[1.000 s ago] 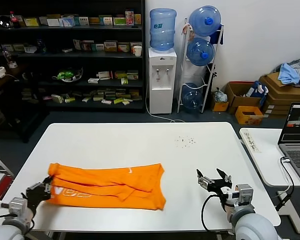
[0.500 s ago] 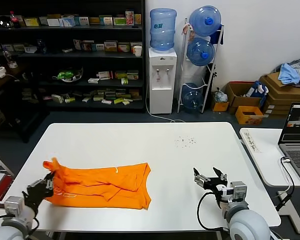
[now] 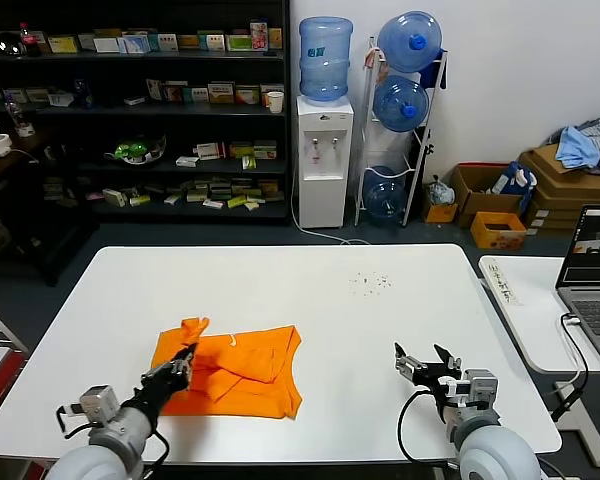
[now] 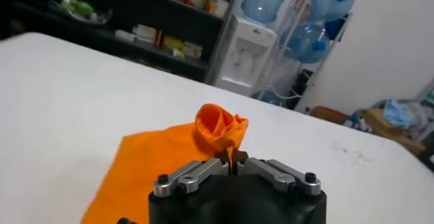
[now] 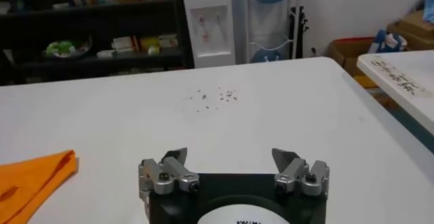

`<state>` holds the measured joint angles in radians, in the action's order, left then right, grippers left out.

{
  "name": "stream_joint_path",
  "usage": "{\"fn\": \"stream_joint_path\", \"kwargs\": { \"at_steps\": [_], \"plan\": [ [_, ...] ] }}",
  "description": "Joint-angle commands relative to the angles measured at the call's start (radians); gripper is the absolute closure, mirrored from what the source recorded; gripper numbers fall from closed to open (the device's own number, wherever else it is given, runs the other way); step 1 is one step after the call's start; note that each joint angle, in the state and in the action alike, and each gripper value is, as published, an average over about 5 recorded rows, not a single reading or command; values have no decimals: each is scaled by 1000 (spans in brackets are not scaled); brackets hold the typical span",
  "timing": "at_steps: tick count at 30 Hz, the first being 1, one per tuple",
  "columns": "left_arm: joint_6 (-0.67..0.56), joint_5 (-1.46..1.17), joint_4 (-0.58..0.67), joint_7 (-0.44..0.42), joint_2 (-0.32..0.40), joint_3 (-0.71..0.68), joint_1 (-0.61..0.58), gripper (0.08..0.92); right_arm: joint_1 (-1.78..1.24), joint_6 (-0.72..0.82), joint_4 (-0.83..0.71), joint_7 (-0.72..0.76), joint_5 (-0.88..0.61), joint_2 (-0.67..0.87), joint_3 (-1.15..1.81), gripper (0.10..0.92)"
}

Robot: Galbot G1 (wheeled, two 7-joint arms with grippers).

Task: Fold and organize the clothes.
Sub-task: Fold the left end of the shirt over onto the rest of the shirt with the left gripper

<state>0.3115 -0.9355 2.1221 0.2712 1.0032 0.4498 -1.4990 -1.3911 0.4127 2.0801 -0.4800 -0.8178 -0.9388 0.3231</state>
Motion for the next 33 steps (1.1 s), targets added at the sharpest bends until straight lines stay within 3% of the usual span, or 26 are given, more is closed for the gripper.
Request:
{"fn": "stream_joint_path", "kwargs": {
  "at_steps": [1,16,19,27,33],
  "plan": [
    [20,-46,-14,32,84,-169,125,885,-31,1,-1,-6,5,-27,23,203],
    [20,-26,-31,34,86,-200,135,885,-39,1,2,-7,6,-25,27,203],
    [10,-14,-41,27,95,-206,140,855,-38,0,1,-7,6,-25,26,203],
    [0,-16,-31,28,105,-192,133,630,-34,0,-2,-6,4,-24,23,203],
    [-17,49,-26,-26,6,-67,27,456,-26,-2,-5,0,1,-22,20,203]
  ]
}}
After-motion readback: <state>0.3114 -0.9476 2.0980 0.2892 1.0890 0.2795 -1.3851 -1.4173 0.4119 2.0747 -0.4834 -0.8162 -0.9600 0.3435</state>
